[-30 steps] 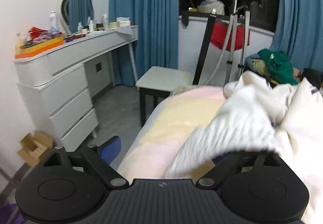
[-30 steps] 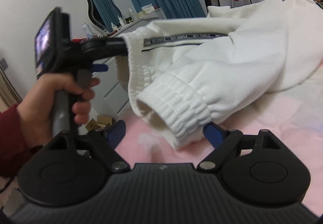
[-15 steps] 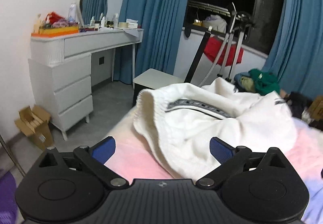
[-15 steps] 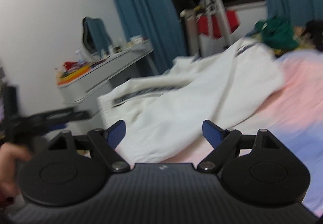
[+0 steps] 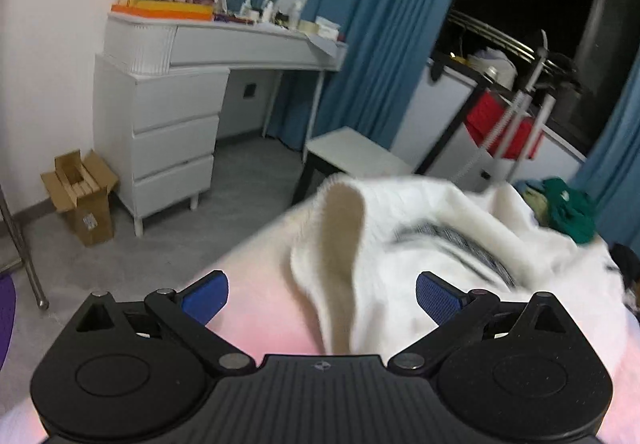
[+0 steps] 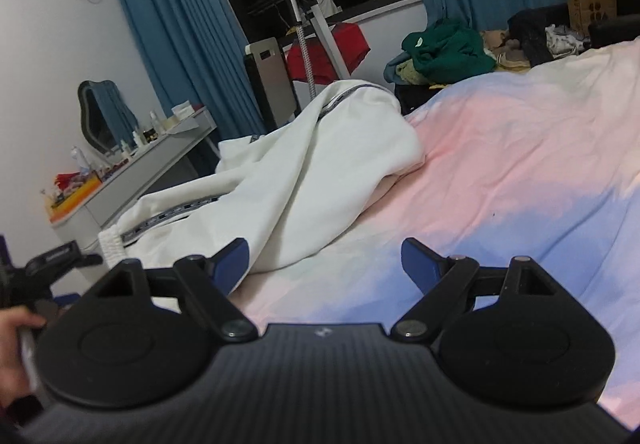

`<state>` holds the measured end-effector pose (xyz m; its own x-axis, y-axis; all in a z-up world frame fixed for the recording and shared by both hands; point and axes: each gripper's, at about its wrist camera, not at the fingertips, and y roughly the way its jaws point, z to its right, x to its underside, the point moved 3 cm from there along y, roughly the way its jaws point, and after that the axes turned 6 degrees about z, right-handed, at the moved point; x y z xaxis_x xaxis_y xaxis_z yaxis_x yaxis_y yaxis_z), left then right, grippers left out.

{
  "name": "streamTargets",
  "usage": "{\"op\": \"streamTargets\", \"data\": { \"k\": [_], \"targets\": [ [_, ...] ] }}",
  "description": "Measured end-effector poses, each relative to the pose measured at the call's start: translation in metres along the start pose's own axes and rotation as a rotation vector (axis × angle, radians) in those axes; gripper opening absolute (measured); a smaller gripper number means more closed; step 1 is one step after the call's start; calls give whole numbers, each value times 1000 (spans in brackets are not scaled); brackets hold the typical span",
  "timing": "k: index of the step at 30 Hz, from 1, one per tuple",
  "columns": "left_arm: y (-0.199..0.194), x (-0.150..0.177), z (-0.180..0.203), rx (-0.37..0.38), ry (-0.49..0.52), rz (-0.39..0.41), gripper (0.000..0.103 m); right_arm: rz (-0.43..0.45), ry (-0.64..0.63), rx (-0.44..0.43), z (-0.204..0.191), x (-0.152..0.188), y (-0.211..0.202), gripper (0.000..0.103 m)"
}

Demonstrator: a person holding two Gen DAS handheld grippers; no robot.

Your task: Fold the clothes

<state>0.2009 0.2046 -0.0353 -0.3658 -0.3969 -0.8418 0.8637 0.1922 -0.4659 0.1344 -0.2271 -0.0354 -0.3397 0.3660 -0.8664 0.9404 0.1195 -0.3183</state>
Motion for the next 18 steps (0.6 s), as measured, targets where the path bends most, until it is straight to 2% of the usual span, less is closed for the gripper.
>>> {"op": "streamTargets", "data": {
  "k": [5,9,11,13,16,18],
  "targets": [
    [58,-8,-2,-35,9,22,103,-4,-5,38,7,4,13,85],
    [104,-4,-2,41,-24,-29,102,-14,-2,46,9,4,26,85],
    [120,-2,1,32,-2,-44,101,-22,-1,50,10,5,32,85],
    [135,-1,2,38,-1,-71,96,-32,-6,52,9,6,35,85],
    [151,0,0,75,-58,-102,84,-44,-14,60,8,9,40,85],
    [159,0,2,78,-58,-110,70,-38,-18,60,8,8,40,85]
  ]
}}
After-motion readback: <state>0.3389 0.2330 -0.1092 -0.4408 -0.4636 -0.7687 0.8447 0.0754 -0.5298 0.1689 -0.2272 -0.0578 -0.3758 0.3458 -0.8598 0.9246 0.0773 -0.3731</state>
